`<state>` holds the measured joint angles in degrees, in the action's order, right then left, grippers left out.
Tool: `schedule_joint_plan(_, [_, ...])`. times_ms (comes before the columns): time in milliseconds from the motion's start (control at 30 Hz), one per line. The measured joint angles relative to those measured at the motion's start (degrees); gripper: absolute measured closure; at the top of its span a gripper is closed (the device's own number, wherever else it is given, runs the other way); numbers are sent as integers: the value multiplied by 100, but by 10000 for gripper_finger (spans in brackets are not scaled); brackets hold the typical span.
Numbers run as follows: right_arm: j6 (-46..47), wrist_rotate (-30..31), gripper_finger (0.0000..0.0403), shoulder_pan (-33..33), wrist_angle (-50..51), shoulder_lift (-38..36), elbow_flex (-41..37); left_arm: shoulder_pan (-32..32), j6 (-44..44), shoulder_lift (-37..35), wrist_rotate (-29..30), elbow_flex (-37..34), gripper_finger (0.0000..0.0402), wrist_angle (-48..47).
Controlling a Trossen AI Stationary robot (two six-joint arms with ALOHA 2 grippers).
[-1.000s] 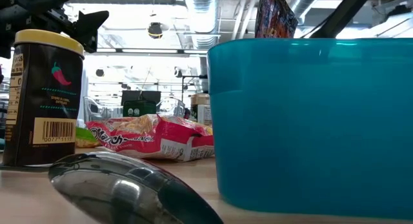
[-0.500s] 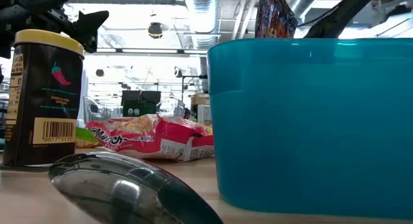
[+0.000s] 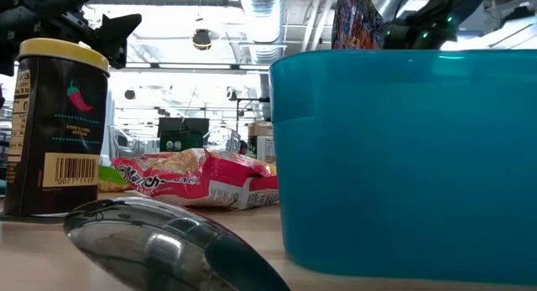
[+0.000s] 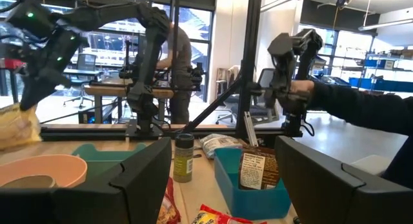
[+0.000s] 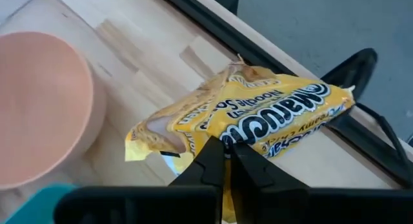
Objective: Pick & Place Food Item
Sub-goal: Put the yellow noodle pack into the transparent bin
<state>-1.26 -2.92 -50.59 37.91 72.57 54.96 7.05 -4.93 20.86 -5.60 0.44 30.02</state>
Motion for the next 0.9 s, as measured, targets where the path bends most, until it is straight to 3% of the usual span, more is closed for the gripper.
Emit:
schedule_joint_plan(533, [260, 0, 403, 526, 125, -1287, 2, -2, 0, -2, 0, -2, 131, -1])
schedule_joint_plan(900, [284, -2, 402, 1032, -659, -1471, 4, -2, 0, -2, 2, -2, 131, -2])
